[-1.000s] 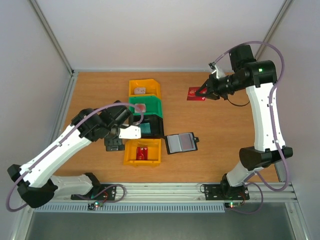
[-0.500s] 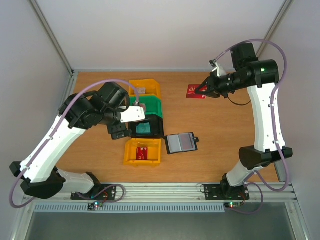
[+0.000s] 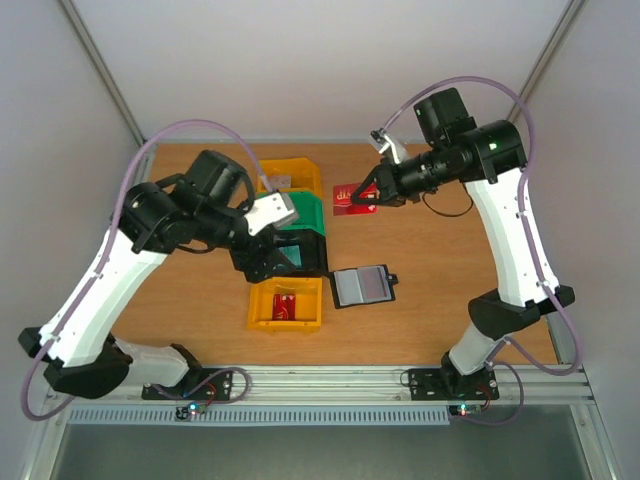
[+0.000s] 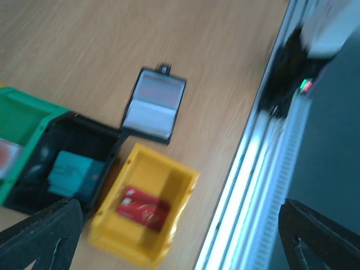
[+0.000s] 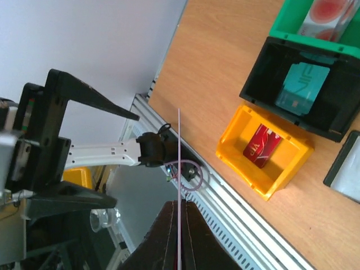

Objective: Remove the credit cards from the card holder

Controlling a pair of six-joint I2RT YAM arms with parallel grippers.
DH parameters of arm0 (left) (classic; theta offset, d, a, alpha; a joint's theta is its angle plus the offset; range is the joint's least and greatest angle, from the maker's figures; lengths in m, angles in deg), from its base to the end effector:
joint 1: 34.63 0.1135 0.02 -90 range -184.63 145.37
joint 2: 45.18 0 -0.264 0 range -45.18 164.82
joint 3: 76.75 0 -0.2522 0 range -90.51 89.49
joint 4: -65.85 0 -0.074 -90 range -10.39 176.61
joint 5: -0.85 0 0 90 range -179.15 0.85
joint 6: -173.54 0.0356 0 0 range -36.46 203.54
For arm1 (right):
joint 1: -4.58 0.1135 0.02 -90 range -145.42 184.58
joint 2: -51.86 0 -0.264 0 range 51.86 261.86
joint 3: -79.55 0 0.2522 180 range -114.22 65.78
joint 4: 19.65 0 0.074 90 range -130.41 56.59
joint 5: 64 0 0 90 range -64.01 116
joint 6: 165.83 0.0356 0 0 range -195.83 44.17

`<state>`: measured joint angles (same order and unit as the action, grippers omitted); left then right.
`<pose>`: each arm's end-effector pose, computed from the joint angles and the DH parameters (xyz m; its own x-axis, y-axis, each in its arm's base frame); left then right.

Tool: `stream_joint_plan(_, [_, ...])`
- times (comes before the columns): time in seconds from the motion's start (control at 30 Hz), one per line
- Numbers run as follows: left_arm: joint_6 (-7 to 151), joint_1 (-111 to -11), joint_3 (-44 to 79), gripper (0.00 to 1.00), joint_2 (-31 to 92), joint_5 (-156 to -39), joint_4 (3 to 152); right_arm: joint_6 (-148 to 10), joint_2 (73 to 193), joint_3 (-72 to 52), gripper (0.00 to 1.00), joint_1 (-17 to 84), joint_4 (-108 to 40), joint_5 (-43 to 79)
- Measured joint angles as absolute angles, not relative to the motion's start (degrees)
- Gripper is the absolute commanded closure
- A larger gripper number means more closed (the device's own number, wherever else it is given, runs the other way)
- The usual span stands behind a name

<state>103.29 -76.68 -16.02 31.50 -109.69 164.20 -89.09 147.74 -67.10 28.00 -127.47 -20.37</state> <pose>0.1440 -0.1467 0.4523 -0.3163 0.7114 -0.6276 0.9357 0.3429 -0.0829 0.2285 0.1270 0.4888 -0.6037 -0.4340 -0.6687 -0.7952 0.3875 0.4664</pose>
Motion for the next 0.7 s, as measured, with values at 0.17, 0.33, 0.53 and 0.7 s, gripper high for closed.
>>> stream_joint_plan(0.17, [90.5,-68.1,-4.5,0.07,24.3,-121.6,152.1,-95.8,149.5,-66.1,0.99,28.4,-124.6,-20.2])
stream_joint_plan(0.33, [81.5,-61.7,11.7,0.19,17.1,-131.7,138.4,-109.1,152.0,-64.7,0.99,29.2,-124.9,-19.9])
stream_joint_plan(0.53, [79.1,-55.8,14.0,0.22,16.8,-144.4,131.6,-123.6,154.9,-64.7,0.99,37.0,-126.5,-18.1])
stream_joint_plan(0.7, [81.8,-51.7,14.1,0.17,16.6,-149.4,129.1,-123.4,154.5,-63.5,0.99,43.0,-122.6,-19.2])
